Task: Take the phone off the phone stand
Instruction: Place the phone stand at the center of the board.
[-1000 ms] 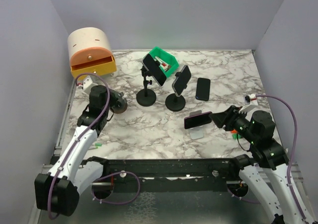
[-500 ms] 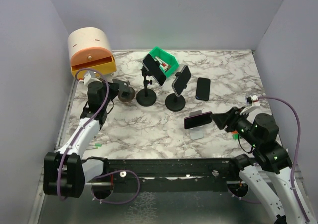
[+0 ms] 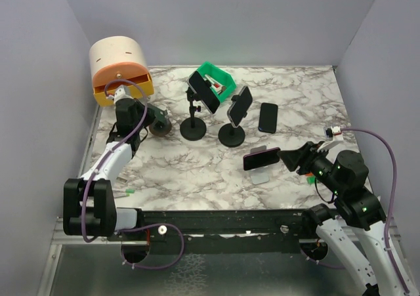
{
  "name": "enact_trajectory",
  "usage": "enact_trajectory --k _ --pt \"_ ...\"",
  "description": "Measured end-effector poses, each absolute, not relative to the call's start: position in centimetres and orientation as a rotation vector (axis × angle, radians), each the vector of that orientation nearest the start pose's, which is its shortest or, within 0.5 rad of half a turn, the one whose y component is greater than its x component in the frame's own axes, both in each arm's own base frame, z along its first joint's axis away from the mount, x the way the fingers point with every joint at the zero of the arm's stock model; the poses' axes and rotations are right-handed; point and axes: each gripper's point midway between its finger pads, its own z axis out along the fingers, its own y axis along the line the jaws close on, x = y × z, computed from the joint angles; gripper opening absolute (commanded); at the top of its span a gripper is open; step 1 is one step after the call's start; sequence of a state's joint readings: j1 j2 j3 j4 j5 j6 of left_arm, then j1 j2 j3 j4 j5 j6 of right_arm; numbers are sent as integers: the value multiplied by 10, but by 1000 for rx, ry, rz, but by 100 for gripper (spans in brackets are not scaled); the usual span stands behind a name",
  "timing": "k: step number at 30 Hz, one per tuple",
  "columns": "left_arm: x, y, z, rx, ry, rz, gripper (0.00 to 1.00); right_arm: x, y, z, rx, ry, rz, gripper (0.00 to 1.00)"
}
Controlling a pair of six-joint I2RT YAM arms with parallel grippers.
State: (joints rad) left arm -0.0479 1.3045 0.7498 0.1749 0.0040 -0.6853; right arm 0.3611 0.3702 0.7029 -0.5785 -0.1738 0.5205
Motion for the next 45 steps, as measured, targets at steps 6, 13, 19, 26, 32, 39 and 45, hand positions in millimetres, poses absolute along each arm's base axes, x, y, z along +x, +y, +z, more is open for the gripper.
enact_trajectory --k 6,13,19,26,32,39,45 --pt "411 -40 155 -623 1914 -482 0 182 123 251 19 1884 770 47" --pt "412 -33 138 -652 1939 -492 0 182 123 250 18 1887 768 47" --pt "411 -33 136 -643 1952 -495 15 182 123 250 17 1888 768 47" --pt "404 -35 127 -648 2003 -491 41 183 123 250 17 1891 767 48" --pt "398 -35 127 -645 2025 -484 64 183 123 249 17 1895 766 50" --pt "387 -31 154 -629 1976 -463 77 185 124 246 18 1908 763 53" --pt "371 -18 195 -620 1874 -401 78 187 124 243 23 1926 759 56"
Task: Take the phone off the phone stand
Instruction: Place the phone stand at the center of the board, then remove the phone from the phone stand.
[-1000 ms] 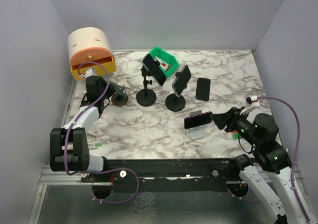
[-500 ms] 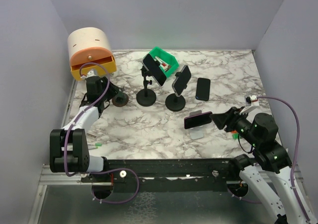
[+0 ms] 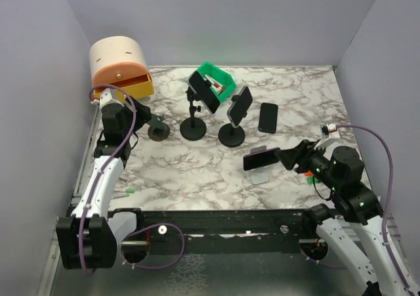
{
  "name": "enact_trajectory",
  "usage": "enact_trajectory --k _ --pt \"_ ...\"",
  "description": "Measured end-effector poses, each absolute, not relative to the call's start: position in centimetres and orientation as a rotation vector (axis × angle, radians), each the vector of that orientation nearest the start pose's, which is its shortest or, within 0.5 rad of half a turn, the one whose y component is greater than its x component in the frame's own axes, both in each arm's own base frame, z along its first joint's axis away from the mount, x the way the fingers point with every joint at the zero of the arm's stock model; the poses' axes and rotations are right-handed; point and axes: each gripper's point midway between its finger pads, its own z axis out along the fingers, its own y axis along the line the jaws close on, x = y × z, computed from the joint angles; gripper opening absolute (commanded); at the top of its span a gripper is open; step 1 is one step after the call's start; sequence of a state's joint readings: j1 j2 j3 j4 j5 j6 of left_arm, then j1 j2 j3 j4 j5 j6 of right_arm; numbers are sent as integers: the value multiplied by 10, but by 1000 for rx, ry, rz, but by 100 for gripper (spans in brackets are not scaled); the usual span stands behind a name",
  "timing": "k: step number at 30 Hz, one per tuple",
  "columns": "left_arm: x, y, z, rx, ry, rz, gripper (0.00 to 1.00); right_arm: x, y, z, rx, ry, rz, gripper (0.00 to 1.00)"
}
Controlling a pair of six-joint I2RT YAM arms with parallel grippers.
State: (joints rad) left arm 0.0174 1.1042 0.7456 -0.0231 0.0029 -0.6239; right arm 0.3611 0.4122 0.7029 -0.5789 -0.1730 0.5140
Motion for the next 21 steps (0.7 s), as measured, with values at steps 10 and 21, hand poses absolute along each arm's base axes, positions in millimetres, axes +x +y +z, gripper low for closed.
enact_trajectory --k 10,21 --pt "320 -69 293 -273 1641 -421 79 198 126 245 21 1965 732 57" --pt "281 -111 311 -82 1544 -557 99 229 130 250 147 1970 727 73"
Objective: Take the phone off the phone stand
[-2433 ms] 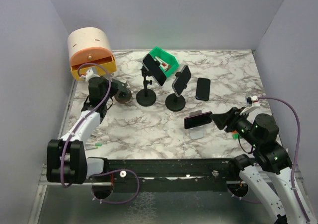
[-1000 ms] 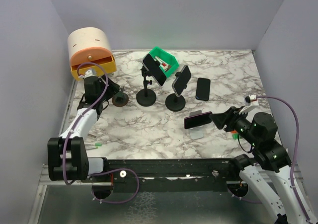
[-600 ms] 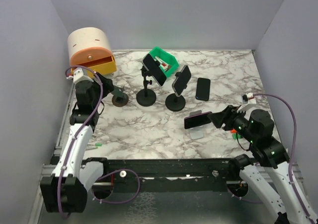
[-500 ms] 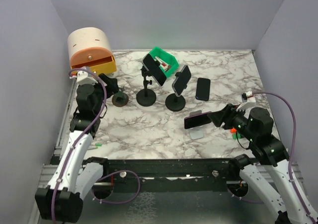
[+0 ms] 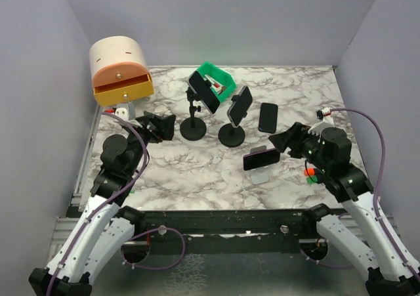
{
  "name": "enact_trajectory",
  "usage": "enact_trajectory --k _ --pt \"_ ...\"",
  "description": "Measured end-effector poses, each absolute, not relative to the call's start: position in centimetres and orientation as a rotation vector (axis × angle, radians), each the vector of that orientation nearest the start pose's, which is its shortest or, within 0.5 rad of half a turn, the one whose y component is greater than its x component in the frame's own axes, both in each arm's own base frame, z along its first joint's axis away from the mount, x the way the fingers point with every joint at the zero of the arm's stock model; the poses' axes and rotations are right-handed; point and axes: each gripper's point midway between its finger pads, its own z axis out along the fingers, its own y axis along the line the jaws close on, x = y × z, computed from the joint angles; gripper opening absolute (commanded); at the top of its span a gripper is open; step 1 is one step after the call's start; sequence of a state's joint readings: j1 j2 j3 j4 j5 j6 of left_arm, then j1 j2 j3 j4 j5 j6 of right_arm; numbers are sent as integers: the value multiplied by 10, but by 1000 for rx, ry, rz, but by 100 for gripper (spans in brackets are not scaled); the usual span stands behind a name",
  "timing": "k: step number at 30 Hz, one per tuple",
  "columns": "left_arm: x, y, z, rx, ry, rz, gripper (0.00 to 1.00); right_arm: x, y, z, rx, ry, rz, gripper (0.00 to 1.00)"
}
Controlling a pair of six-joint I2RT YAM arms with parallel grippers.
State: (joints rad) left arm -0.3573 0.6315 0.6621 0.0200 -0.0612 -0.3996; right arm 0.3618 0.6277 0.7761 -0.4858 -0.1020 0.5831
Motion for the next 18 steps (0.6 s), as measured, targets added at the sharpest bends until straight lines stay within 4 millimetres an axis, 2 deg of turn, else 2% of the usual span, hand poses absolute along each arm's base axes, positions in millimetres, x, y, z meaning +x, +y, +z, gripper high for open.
enact_trajectory --k 3,6,8,10,15,18 --pt "273 -121 307 -76 1528 -615 99 237 128 231 245 1986 721 70" --pt "263 -135 301 -37 1526 -692 99 234 121 208 302 1996 701 68" --pt "254 -148 299 24 1535 -752 99 227 117 201 303 1972 697 67" --pt "244 -162 297 103 1543 -821 99 221 114 205 286 1926 705 67" --pt "214 -190 281 285 1579 -987 99 211 109 234 244 1781 742 67" --pt "202 -205 272 360 1615 -1082 95 209 108 237 233 1765 740 66"
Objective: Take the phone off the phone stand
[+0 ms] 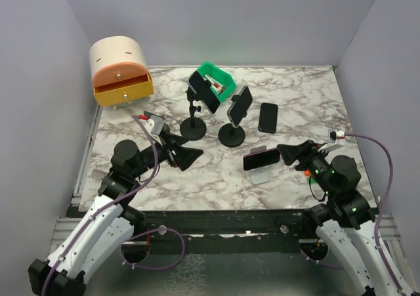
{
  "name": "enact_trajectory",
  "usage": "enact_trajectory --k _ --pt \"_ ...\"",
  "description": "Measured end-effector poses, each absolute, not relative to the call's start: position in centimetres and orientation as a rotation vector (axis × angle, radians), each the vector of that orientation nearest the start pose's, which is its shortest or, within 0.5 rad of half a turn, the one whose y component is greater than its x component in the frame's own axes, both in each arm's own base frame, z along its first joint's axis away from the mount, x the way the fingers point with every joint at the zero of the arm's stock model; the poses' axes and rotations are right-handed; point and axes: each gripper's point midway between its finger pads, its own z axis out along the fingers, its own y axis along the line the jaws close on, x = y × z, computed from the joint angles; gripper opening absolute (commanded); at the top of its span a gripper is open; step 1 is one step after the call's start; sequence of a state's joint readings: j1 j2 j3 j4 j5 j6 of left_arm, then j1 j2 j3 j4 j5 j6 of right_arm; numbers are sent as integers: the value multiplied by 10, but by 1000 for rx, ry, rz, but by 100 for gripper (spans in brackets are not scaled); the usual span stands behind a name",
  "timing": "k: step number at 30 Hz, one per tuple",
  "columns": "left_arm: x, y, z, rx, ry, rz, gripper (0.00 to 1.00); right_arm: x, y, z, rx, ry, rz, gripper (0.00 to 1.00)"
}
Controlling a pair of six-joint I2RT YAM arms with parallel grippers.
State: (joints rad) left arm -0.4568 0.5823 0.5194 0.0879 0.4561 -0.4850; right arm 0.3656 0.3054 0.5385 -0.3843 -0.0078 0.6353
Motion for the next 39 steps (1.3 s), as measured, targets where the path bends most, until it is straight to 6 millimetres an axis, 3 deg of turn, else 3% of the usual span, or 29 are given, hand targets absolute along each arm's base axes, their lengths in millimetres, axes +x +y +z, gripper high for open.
enact_trajectory --k 4,7,10,12,14,20,22,26,32,39 --pt "191 -233 245 451 1733 -1216 94 209 108 234 214 1776 727 66" --pt "169 -260 216 551 1849 -1282 95 208 107 231 199 1789 712 66" --pt "147 -278 209 639 1856 -1300 93 206 108 231 187 1789 712 66" --pt "143 -286 207 659 1845 -1288 89 205 108 232 182 1785 717 66" --pt "148 -293 201 645 1846 -1260 85 204 109 232 177 1784 724 65" --pt "166 -306 143 601 1904 -1143 83 203 112 231 166 1794 738 65" --pt "173 -310 132 601 1908 -1118 79 203 112 231 164 1793 740 65" --pt "185 -324 128 625 1891 -1104 74 201 114 232 157 1793 755 65" --pt "205 -356 138 645 1828 -1140 68 197 117 232 149 1799 781 65" --pt "211 -368 115 663 1869 -1138 66 194 117 229 148 1816 780 65"
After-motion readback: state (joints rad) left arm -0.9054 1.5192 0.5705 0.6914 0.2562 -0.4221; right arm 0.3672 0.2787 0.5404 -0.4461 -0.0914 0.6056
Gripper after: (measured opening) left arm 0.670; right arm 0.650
